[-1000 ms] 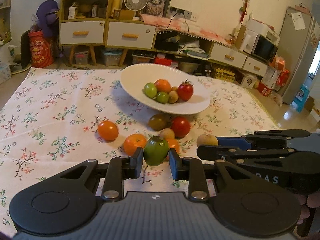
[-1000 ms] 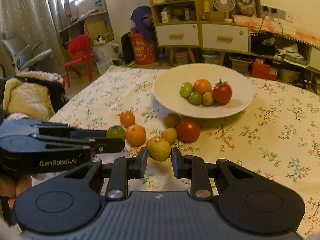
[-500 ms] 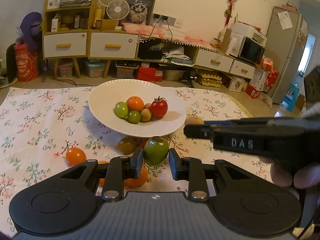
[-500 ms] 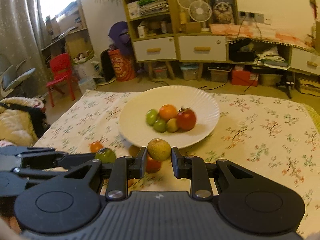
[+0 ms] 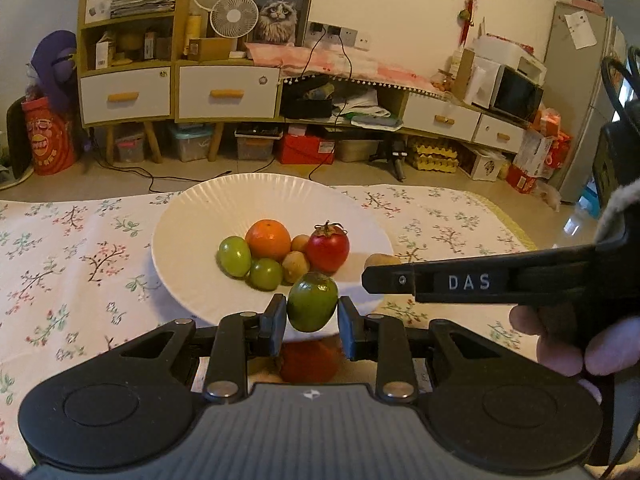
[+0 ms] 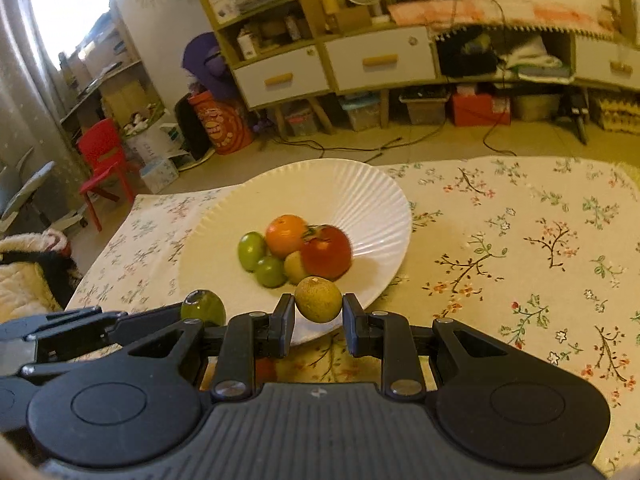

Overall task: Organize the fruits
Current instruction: 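Lower both fruits onto the plate beside the tomato and open both tools, then withdraw both open tools from the plate toward the remaining fruits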

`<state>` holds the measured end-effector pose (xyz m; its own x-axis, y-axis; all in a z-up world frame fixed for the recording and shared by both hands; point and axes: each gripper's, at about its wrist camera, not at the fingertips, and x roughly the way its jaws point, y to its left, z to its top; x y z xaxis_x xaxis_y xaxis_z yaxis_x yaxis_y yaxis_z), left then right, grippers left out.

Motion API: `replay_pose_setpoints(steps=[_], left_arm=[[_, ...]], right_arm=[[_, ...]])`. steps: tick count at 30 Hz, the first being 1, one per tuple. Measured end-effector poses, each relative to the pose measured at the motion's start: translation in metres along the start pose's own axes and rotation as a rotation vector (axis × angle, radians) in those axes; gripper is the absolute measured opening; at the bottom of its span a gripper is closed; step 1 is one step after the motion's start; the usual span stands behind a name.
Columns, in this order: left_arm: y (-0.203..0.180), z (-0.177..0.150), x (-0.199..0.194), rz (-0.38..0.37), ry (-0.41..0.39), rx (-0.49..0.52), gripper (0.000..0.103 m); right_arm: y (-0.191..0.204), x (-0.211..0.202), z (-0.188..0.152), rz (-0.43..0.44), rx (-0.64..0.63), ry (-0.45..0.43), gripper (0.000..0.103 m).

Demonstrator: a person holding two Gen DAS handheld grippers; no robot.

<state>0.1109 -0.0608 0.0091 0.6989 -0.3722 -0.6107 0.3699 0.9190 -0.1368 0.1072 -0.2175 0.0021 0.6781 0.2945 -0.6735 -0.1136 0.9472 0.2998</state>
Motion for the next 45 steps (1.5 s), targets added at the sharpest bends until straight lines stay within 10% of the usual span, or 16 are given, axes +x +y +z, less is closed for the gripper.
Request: replay_pose_setpoints(steps=[24, 45], left_arm=[[0.009, -0.003, 0.016, 0.075, 0.010, 0.031, 0.029], [0.009, -0.016, -0.031, 0.125, 0.003, 0.067, 0.070]], right_arm=[[0.003, 0.019, 0.008, 0.029, 0.035, 0.017, 0.028], [0.021, -0.019, -0.001, -0.033, -0.006, -0.024, 0.069]])
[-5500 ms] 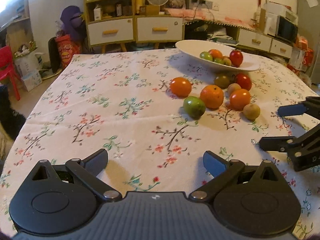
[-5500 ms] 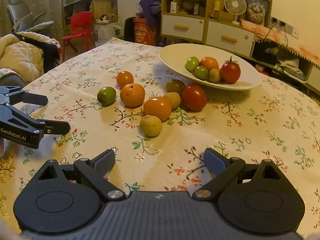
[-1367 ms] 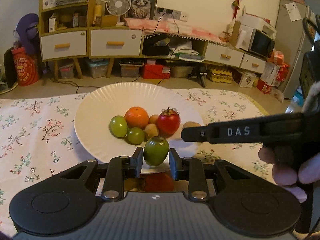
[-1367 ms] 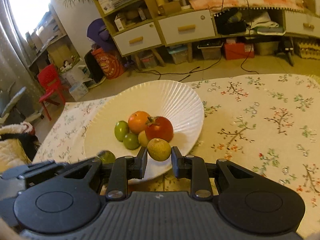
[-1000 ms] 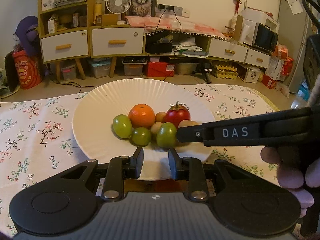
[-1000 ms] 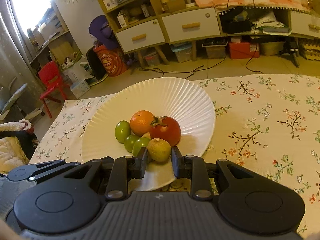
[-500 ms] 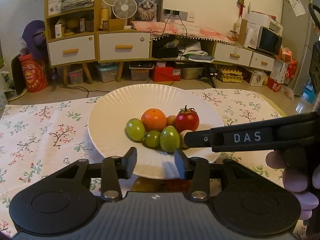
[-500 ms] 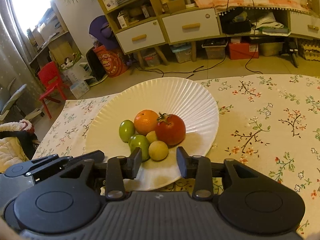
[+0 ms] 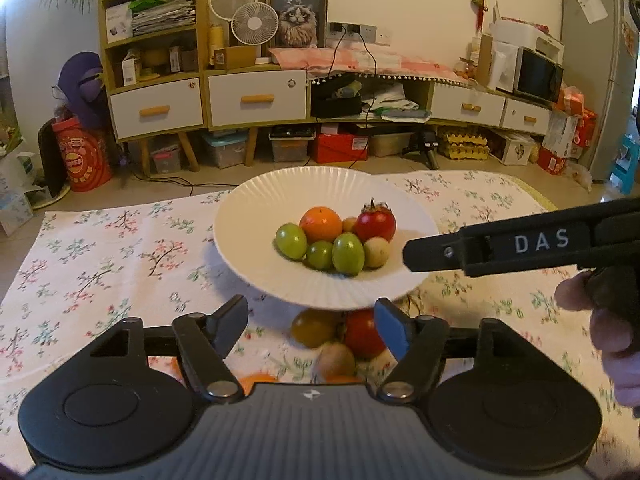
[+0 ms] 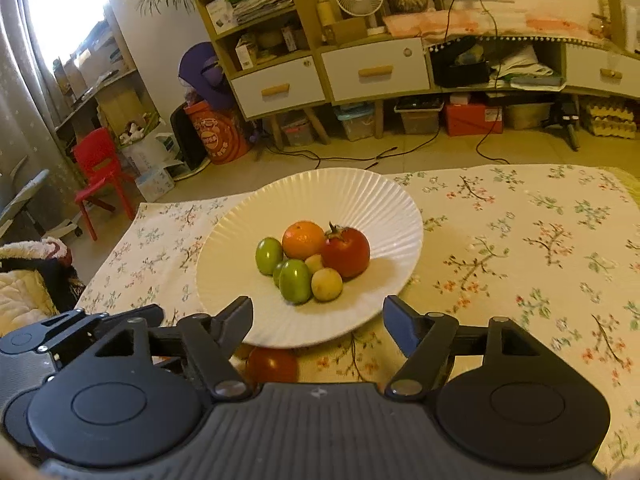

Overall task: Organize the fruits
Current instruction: 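Withdraw both open tools from the plate toward the remaining fruits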

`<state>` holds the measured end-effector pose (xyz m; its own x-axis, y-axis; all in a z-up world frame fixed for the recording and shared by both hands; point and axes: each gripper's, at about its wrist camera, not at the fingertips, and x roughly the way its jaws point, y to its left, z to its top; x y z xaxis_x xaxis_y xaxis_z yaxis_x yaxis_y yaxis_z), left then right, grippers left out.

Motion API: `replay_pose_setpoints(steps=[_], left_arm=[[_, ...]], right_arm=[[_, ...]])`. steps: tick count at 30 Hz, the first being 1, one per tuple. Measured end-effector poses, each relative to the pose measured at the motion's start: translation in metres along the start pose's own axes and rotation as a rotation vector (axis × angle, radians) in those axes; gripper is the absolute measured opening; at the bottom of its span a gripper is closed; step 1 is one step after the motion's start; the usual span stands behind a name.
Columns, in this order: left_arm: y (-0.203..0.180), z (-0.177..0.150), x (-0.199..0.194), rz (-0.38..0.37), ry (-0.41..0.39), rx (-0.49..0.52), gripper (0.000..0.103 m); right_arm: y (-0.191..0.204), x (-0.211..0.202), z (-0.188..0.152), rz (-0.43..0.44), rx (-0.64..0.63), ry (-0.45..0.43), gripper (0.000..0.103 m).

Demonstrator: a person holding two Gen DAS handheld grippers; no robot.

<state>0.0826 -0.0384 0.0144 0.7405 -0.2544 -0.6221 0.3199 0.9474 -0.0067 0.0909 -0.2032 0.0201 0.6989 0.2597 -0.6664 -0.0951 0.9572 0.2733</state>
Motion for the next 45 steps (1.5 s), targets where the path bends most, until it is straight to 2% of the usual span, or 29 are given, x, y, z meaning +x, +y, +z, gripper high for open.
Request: replay_pose_setpoints(steps=[3, 5, 13, 19, 22, 27, 31, 45], left_arm=[[0.000, -0.005, -0.006, 0.006, 0.011, 0.009, 0.073], [0.002, -0.009, -0.011, 0.007, 0.014, 0.007, 0.078], [0.005, -0.020, -0.027, 0.011, 0.023, 0.020, 0.081], [0.011, -0.032, -0.034, -0.003, 0.043, -0.007, 0.082], [0.013, -0.038, -0.036, 0.004, 0.046, -0.013, 0.092], [0.015, -0.046, -0.038, -0.007, 0.065, -0.018, 0.093], [0.019, -0.052, -0.038, -0.009, 0.071, -0.032, 0.098], [0.039, -0.068, -0.035, 0.010, 0.099, -0.068, 0.099]], right_arm=[[0.007, -0.007, -0.007, -0.022, -0.028, -0.002, 0.073], [0.012, -0.011, -0.010, -0.030, -0.053, -0.004, 0.076], [0.026, -0.025, -0.025, -0.050, -0.104, -0.013, 0.083], [0.031, -0.031, -0.037, -0.066, -0.134, -0.018, 0.085], [0.037, -0.034, -0.044, -0.068, -0.164, -0.025, 0.088], [0.043, -0.037, -0.055, -0.068, -0.218, -0.042, 0.091], [0.043, -0.038, -0.058, -0.069, -0.238, -0.051, 0.093], [0.035, -0.031, -0.065, -0.080, -0.215, -0.038, 0.096]])
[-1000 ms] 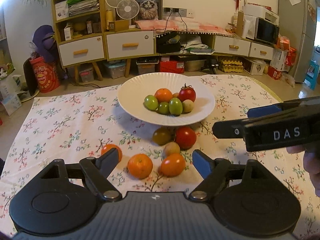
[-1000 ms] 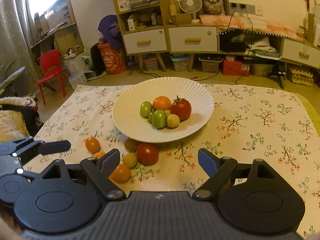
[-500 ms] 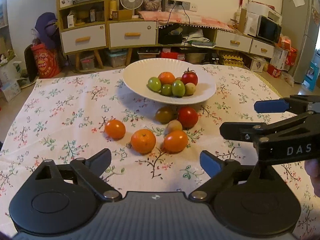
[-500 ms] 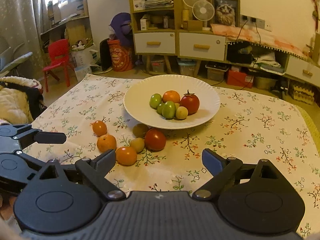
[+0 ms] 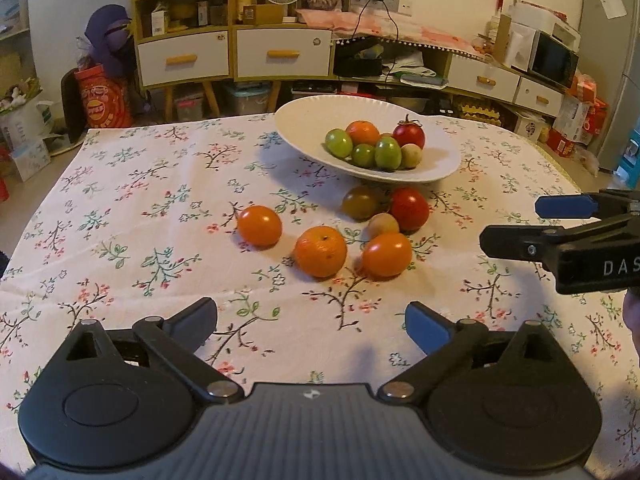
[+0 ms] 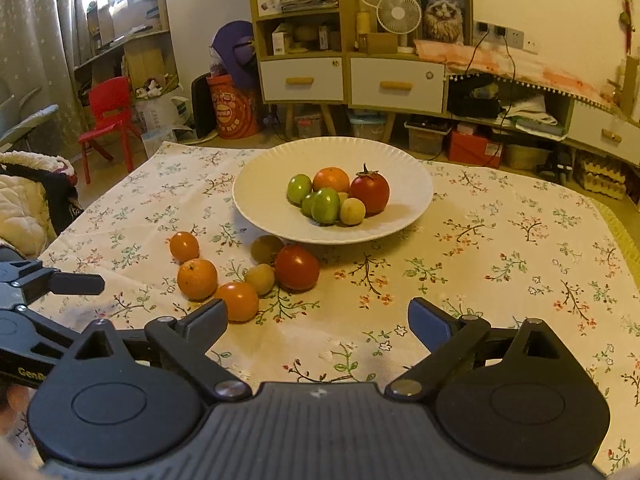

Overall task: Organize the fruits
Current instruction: 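Withdraw both open tools from the plate toward the remaining fruits, then grasp a mandarin orange with the left tool while the right tool grasps a red tomato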

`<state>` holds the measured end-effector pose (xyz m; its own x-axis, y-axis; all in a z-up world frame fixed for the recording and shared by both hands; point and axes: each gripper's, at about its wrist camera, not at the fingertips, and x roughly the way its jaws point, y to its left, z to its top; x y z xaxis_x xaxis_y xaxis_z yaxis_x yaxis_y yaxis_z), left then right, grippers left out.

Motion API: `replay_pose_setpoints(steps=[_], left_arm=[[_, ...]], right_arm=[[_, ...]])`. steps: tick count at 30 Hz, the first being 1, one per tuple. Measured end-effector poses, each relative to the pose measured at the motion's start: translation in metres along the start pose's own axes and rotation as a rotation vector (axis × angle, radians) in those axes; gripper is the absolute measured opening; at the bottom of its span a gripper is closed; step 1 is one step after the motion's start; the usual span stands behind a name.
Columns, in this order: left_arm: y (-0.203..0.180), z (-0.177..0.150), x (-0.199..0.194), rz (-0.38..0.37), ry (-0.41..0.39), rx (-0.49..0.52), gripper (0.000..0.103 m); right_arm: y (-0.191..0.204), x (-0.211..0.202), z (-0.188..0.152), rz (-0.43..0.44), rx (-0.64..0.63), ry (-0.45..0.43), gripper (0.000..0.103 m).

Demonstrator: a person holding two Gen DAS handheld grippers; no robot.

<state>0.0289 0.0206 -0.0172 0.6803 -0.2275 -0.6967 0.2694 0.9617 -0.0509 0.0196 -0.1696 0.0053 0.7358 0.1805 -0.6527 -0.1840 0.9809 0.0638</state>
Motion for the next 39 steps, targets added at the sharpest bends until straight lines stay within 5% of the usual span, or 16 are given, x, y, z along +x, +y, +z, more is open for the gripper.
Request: replay_pose_setpoints(steps=[15, 32, 39], left_arm=[[0.010, 0.004, 0.029, 0.032, 0.002, -0.058, 0.097], [0.005, 0.017, 0.045, -0.045, -0.020, -0.068, 0.049], [0.006, 0.019, 0.050, -0.063, -0.041, -0.078, 0.043]], right_arm=[[-0.004, 0.026, -0.010, -0.034, -0.011, 0.067, 0.096], [0.009, 0.046, 0.000, 0.012, -0.221, 0.028, 0.053], [0.005, 0.050, 0.005, 0.042, -0.188, 0.021, 0.050]])
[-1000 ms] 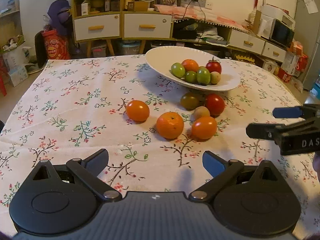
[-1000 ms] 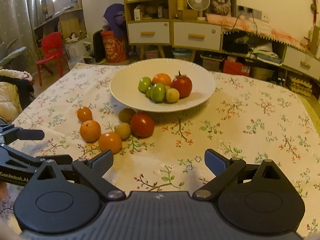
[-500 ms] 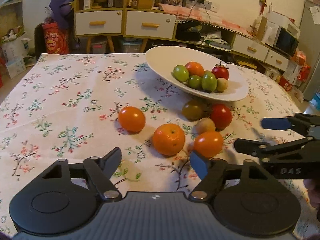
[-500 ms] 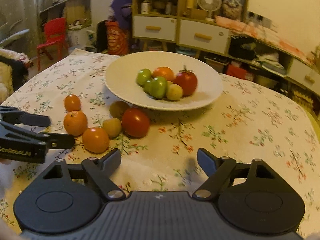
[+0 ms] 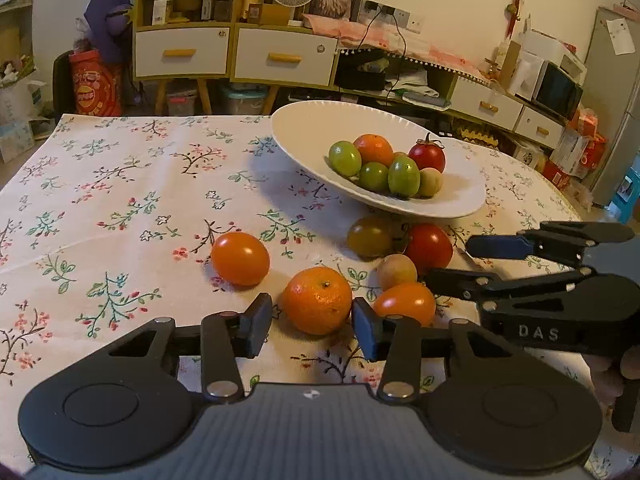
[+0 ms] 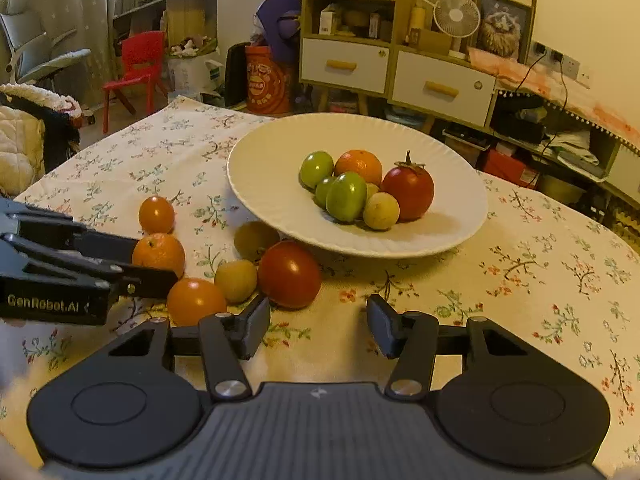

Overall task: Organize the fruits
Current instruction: 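Grasp a mandarin orange with the left tool while the right tool grasps a red tomato, then lift the mandarin and tomato in both tools toward the plate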

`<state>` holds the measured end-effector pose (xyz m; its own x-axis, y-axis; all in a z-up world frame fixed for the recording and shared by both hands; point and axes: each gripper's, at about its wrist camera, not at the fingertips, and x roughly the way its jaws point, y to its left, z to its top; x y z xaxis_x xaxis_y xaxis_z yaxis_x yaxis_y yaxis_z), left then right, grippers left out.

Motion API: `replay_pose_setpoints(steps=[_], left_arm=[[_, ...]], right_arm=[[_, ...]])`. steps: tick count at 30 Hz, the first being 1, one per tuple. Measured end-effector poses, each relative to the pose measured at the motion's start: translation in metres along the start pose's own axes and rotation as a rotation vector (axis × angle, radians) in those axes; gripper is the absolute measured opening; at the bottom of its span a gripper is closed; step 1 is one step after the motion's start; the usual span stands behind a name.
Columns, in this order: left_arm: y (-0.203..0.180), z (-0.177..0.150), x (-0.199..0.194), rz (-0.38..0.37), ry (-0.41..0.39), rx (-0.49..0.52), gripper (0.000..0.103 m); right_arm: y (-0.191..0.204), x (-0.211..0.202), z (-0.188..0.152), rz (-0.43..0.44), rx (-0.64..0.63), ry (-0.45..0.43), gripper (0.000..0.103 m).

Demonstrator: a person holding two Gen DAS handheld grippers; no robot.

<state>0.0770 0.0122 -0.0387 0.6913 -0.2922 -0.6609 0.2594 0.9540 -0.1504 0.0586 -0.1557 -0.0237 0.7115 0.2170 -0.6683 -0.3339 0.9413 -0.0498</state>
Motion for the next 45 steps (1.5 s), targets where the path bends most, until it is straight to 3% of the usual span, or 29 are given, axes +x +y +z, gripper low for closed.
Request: replay_pose_setpoints(steps=[9, 14, 27, 45], left_arm=[[-0.003, 0.000, 0.002, 0.001, -0.017, 0.012, 0.037], [-0.006, -0.001, 0.002, 0.014, -0.015, 0.011, 0.036], [-0.005, 0.003, 0.000, 0.011, 0.011, -0.021, 0.035], [0.001, 0.015, -0.007, 0.027, -0.022, -0.047, 0.035]], right_arm=[[0.000, 0.005, 0.003, 0.051, 0.027, -0.030, 0.049], [0.002, 0.006, 0.005, 0.092, 0.043, -0.028, 0.030], [-0.002, 0.000, 0.004, 0.103, 0.117, 0.003, 0.030], [0.002, -0.012, 0.006, 0.168, 0.154, 0.007, 0.030]])
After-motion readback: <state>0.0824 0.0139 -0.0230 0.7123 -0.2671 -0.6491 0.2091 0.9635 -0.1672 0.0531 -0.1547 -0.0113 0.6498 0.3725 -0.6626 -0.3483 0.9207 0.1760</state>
